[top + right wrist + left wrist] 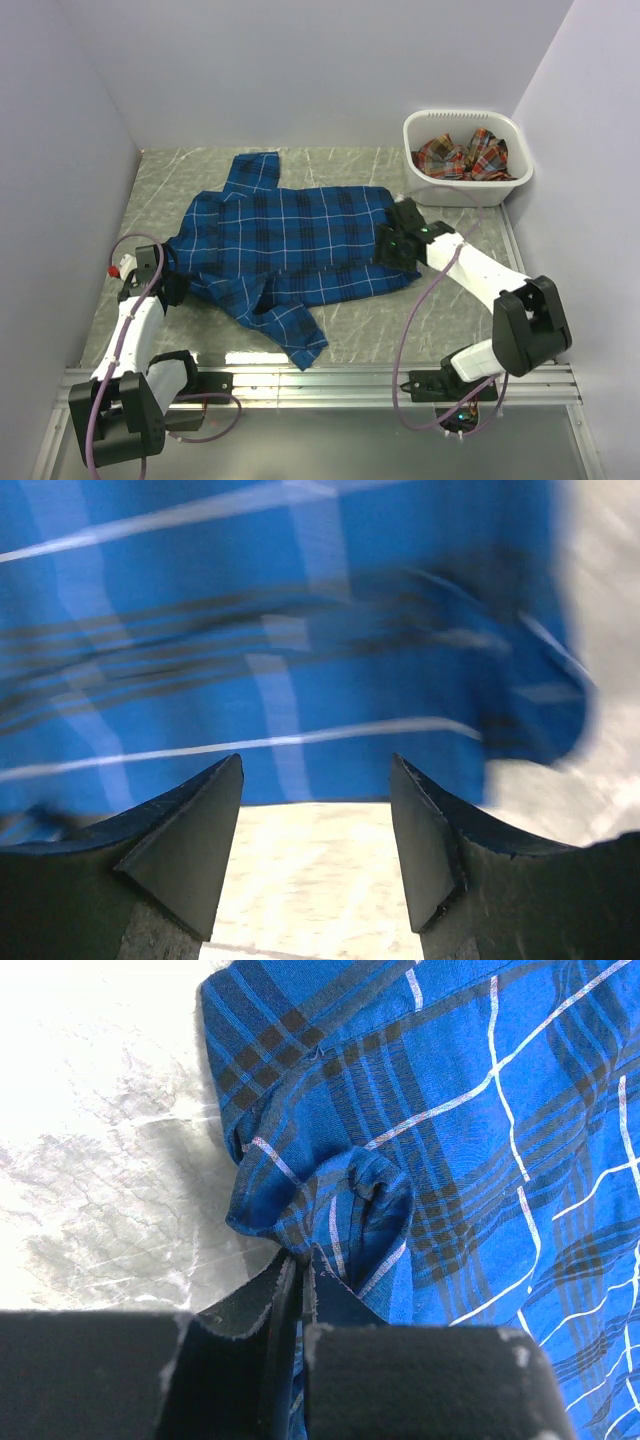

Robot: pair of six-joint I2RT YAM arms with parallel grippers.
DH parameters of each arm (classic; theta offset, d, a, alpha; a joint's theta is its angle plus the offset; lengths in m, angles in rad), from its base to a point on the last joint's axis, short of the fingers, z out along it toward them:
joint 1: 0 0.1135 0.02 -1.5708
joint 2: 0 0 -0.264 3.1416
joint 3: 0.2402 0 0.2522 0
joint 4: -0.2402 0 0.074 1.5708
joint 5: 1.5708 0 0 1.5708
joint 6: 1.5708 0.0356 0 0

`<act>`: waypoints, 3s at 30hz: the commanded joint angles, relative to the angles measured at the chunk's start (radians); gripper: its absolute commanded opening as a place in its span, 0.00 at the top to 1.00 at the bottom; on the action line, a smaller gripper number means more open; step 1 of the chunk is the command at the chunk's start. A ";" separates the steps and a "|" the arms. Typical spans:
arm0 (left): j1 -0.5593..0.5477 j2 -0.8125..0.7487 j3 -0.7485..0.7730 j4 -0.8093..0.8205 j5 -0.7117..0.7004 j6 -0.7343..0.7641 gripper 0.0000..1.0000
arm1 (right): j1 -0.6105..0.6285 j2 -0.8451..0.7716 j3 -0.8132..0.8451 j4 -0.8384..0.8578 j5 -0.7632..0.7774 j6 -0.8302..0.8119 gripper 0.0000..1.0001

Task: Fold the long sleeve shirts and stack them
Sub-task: Fold the shirt

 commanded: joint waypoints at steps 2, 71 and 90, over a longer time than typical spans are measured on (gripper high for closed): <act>0.004 -0.001 0.008 -0.001 -0.006 0.002 0.90 | -0.102 -0.082 -0.110 0.126 0.049 0.104 0.33; 0.159 0.069 0.172 0.067 0.234 0.287 0.09 | 0.482 0.120 -0.075 0.057 -0.447 -0.325 0.30; 0.152 0.155 0.180 0.081 0.238 0.302 0.09 | 0.528 0.223 0.222 0.006 -0.576 -0.406 1.00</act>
